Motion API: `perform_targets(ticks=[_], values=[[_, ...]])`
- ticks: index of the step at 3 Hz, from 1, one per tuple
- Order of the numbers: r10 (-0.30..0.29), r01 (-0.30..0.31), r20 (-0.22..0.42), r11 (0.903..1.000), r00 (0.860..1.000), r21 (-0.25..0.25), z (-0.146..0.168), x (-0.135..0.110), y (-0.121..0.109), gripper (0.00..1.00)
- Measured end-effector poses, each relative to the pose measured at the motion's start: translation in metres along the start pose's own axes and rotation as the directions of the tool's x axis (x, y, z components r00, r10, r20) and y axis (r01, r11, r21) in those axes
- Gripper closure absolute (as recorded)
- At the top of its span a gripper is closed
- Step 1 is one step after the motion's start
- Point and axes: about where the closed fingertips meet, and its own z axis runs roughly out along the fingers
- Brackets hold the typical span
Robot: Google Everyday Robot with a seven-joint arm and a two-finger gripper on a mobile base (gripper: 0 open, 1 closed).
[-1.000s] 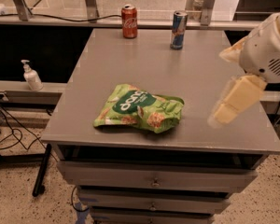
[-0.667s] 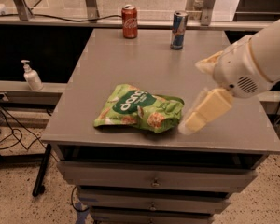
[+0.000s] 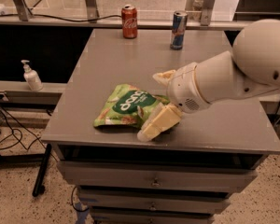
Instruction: Move green rice chip bag near redbull can
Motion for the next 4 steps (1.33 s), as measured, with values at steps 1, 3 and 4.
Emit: perform_targets(ticks=[1,3,4], values=[[-0.024,0.024,0.017,0.9996,1.000,-0.012,0.028,0.014,-0.001,0.15],[-0.098,0.097,0.026,0.9945,0.995,0.040,0.021,0.021,-0.017,0.62],[-0.149,0.147,0.017,0.9858,0.989,0.081,-0.002,0.003,-0.031,0.85]])
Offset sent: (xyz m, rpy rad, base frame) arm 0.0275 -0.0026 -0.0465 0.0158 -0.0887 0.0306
